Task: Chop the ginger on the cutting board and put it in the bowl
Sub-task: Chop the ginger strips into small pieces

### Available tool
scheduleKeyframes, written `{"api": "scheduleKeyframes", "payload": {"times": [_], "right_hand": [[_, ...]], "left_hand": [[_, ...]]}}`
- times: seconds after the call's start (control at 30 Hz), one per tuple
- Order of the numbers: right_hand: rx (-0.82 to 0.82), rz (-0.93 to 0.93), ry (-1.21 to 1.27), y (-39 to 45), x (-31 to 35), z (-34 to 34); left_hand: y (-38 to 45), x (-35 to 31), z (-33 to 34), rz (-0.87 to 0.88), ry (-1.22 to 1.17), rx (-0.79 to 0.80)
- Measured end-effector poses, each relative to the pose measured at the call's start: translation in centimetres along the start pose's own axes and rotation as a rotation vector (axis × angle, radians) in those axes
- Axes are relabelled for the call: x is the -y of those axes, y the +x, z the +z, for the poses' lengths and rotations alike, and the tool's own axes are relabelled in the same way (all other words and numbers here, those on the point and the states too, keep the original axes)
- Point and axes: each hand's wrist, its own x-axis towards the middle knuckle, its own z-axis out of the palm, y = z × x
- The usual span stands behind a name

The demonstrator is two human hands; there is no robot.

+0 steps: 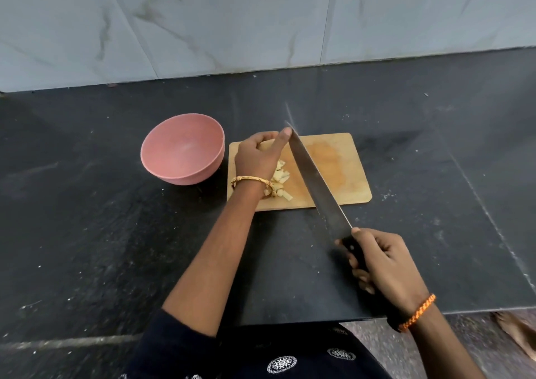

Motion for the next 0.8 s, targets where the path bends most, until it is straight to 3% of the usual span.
{"api": "scheduleKeyframes", "payload": {"times": [0.17, 0.3, 0.47, 0.6, 0.8], "right_hand": [[0.046, -0.032, 0.023, -0.1, 0.2, -1.5], [0.057, -0.071, -0.068, 0.0, 0.3, -2.1], [-0.004, -0.050, -0.117, 1.0, 0.1, -2.2], [-0.052, -0.008, -0.113, 1.8, -0.1, -2.8], [-0.125, 0.060, -0.039, 3.1, 0.0, -3.3]], "left_hand": [[-0.2, -0.5, 0.1, -0.017, -0.057, -0.002], [-0.6, 0.8, -0.5, -0.028, 0.223, 0.001], [-1.0, 0.6, -0.9, -0.046, 0.285, 0.015], [-1.7, -0.6, 0.1, 0.128, 0.396, -0.014], [-1.9, -0.9, 5.0, 0.335, 0.594, 0.117]]}}
